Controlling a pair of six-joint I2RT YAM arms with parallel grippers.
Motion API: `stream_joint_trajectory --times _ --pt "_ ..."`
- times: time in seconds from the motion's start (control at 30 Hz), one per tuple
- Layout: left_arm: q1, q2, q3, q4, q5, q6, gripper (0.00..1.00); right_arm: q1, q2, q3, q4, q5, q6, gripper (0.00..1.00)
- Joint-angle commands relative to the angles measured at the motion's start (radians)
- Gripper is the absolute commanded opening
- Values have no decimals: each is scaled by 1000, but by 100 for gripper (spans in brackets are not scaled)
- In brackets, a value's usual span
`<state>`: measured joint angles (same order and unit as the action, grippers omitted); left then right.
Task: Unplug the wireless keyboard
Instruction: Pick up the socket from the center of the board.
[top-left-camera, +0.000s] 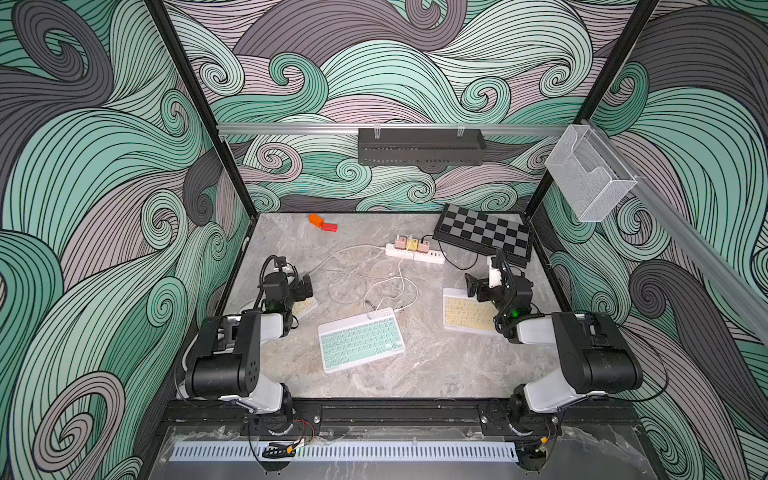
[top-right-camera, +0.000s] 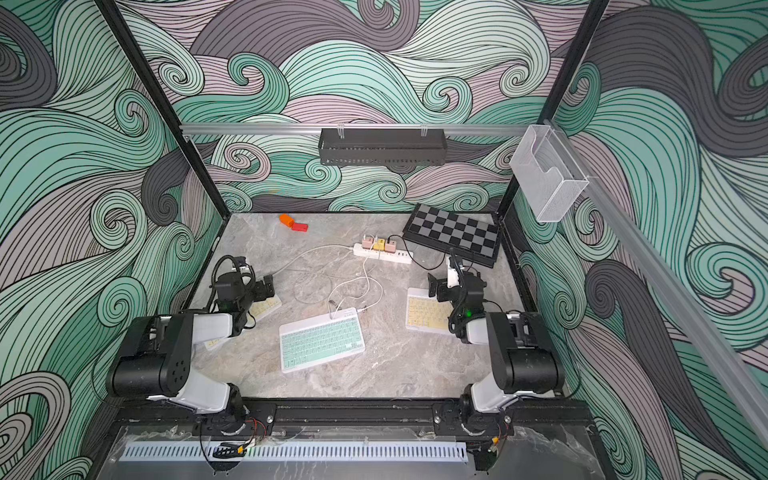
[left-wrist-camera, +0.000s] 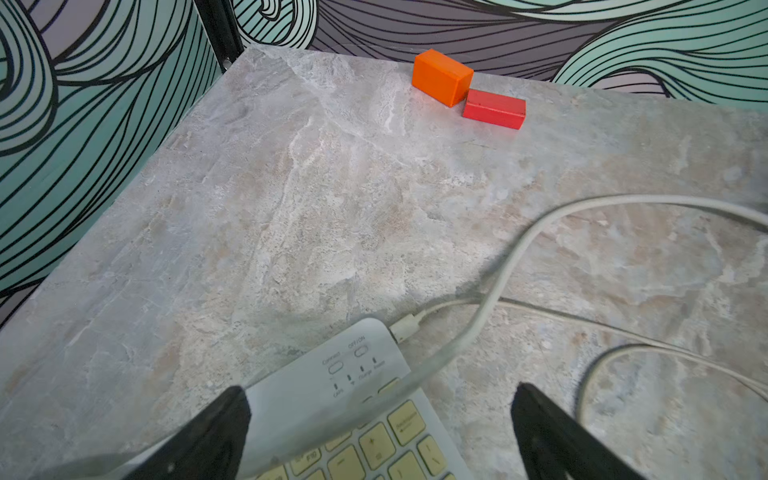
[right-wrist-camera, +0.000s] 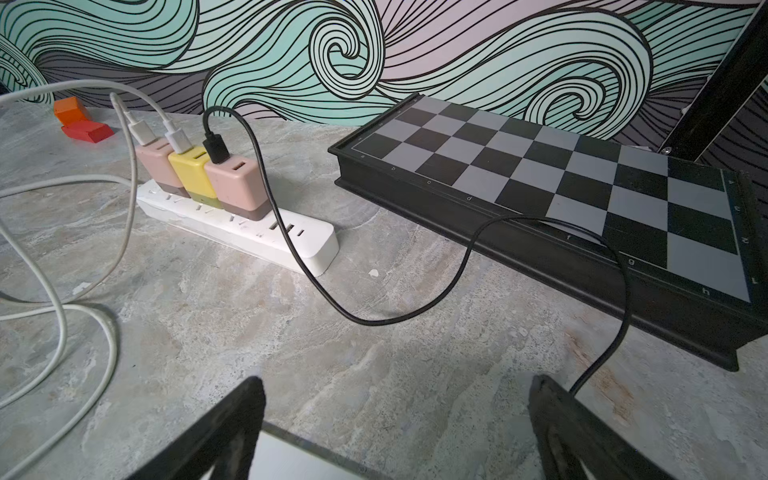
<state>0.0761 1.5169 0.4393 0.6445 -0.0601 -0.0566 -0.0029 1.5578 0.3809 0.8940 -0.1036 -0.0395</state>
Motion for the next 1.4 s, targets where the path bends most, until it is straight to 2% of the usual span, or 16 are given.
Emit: stream_joint_trajectory --times 0.0,0.93,1.03,1.07,1.13,1.23,1.3,1.37 --pt "-5 9 32 22 -3 7 99 6 5 13 22 -4 -17 99" --pt "-7 9 33 17 -10 6 99 -2 10 23 9 12 -1 99" --pt "-22 -20 23 32 -61 13 93 2 -7 3 37 28 4 99" --pt "-30 -47 30 1 -86 8 93 2 -29 2 20 35 6 99" --pt "-43 -135 83 -168 -186 -35 90 3 -131 11 -102 72 24 99" --pt "-62 -223 142 -336 -253 -103 88 3 -264 37 -273 194 101 98" --pt "-71 -262 169 -397 -218 -180 88 3 -316 62 -363 201 171 98" --pt "-79 -278 204 -474 -158 -250 86 3 -340 124 -509 88 217 95"
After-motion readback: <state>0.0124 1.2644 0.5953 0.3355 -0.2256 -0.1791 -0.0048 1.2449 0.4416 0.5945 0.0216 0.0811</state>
